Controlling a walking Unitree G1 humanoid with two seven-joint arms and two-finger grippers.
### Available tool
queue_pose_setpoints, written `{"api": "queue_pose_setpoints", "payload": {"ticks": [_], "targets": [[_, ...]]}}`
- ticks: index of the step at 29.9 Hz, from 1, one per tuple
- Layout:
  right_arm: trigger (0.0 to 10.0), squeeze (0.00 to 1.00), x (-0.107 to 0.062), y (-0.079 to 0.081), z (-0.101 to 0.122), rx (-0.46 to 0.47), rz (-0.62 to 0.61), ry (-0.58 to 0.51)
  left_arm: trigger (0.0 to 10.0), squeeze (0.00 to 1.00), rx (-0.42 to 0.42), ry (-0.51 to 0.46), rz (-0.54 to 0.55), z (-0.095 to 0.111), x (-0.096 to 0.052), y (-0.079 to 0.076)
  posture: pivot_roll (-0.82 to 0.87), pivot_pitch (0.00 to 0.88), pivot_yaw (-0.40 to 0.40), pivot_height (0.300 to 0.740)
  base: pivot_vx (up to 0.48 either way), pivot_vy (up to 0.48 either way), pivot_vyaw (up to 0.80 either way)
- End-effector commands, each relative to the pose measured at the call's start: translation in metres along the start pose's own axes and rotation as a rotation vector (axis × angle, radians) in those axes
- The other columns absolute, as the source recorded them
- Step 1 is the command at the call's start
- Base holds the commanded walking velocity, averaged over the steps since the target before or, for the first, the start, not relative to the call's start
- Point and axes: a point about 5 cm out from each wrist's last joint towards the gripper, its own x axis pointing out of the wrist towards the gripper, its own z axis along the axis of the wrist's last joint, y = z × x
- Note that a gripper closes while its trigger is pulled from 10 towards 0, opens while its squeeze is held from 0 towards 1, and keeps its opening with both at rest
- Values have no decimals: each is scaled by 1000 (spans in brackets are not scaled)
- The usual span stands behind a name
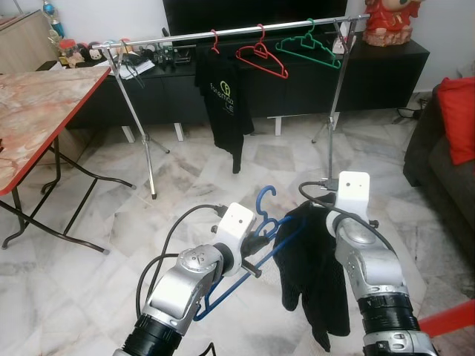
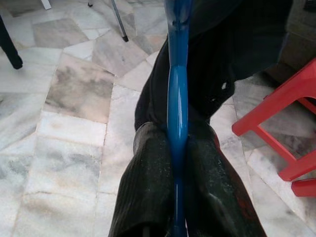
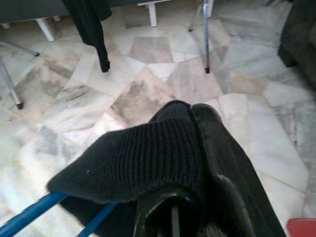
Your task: Hang hanger
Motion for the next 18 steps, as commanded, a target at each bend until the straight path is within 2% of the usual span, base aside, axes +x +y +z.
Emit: {"api": "queue_pose_setpoints", "payload": {"ticks": [1,3,9,15,16,18], "targets": [[10000,0,-5,11,12,10,38,-44,10000,0,15,11,12,2,1,2,-33,1,75,740,0,0,0],[10000,0,-7,20,11,31,61,-43,10000,0,5,8,14,3,3,2,-33,1,75,740,0,0,0],[10000,0,-9,29,13,64,74,-48,10000,0,-8,-7,8,7,6,1,-31,0,67,740,0,0,0],[10000,0,-9,29,13,108,65,-39,10000,0,-10,-17,61,7,8,6,-31,0,67,740,0,0,0],[10000,0,-11,31,12,129,75,-30,10000,0,-24,-42,114,9,9,12,-34,0,67,740,0,0,0],[10000,0,-12,33,11,151,82,-24,10000,0,-46,-66,143,12,11,15,-34,0,67,740,0,0,0]]}}
